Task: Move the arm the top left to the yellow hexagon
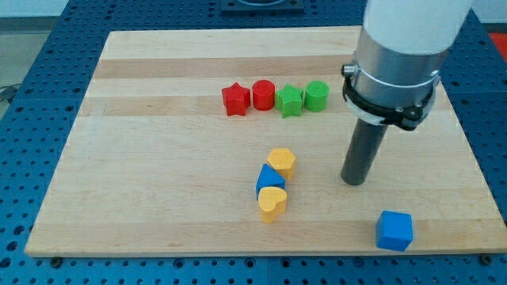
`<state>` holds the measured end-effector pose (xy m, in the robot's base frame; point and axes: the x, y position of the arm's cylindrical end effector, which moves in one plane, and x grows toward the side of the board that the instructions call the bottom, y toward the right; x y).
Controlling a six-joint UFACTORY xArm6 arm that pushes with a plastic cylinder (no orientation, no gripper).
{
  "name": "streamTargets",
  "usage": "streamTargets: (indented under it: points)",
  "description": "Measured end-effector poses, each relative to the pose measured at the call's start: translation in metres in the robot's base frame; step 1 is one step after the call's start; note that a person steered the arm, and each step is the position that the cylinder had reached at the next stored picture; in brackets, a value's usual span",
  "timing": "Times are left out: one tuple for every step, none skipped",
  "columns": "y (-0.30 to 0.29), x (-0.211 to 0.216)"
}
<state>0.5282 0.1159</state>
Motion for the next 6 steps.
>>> streamTargets:
  points:
    - [-0.022,-0.004]
    - [-0.042,-0.034]
    - [-0.057,-0.058]
    - [-0.073,-0.075]
    - [-0.104,-0.064]
    - [-0.147,-0.037]
